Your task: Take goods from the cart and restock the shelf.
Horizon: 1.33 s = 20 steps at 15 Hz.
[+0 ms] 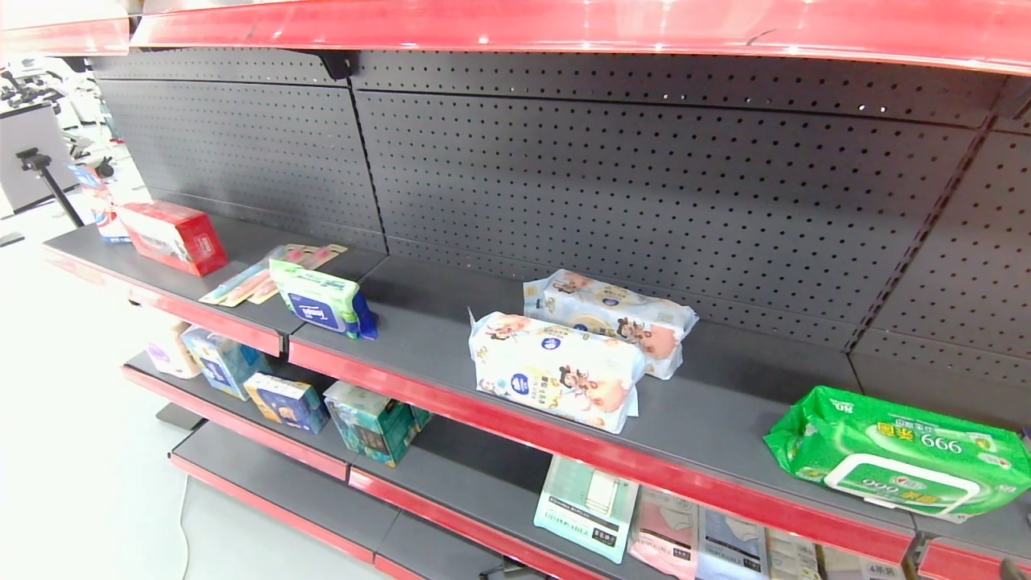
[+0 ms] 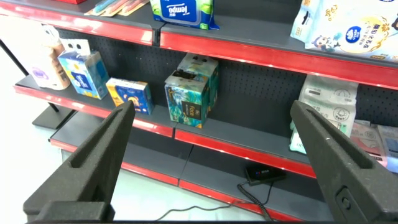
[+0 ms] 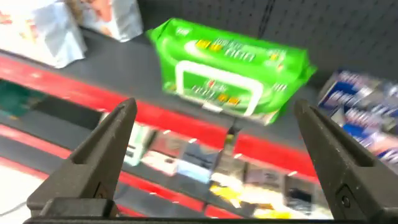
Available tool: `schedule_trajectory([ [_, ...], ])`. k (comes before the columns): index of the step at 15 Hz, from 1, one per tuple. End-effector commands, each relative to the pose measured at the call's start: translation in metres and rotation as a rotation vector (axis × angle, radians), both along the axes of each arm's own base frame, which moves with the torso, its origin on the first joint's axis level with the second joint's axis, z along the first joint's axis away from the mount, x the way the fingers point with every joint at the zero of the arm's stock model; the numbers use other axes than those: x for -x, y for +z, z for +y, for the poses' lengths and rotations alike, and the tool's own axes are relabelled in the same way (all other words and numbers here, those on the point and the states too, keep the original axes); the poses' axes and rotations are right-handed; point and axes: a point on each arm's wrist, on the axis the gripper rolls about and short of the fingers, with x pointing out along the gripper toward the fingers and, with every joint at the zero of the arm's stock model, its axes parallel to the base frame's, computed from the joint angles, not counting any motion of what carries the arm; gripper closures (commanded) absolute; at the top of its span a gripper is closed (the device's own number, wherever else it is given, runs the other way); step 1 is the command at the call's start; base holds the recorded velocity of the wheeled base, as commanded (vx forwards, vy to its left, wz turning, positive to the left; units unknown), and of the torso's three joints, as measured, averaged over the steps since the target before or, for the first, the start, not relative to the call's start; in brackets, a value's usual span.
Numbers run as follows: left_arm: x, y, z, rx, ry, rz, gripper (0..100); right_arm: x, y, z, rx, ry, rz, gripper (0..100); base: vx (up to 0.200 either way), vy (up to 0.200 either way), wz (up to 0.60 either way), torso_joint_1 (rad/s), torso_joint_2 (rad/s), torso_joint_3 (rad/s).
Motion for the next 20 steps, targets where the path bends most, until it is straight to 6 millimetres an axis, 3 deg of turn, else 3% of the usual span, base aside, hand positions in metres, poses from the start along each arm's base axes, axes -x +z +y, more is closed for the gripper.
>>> schedule_trajectory([
  [1, -0.0001, 0.0, 0.0, 0.0, 0.001, 0.001, 0, 0.0156, -0.0242, 0.0012, -0.071, 0.036, -0.044, 0, 0.0, 0.0, 0.0, 0.0, 0.0, 0.0],
  [10, -0.0001, 0.0, 0.0, 0.0, -0.001, 0.001, 0, 0.0159, -0.0238, 0.001, -0.095, 0.033, -0.05, 0, 0.0, 0.0, 0.0, 0.0, 0.0, 0.0],
  [20, -0.0001, 0.0, 0.0, -0.003, 0.001, 0.001, 0, 0.0217, -0.0258, 0.0006, -0.097, 0.096, -0.123, 0, 0.0, 0.0, -0.6, 0.005, 0.0, 0.0],
])
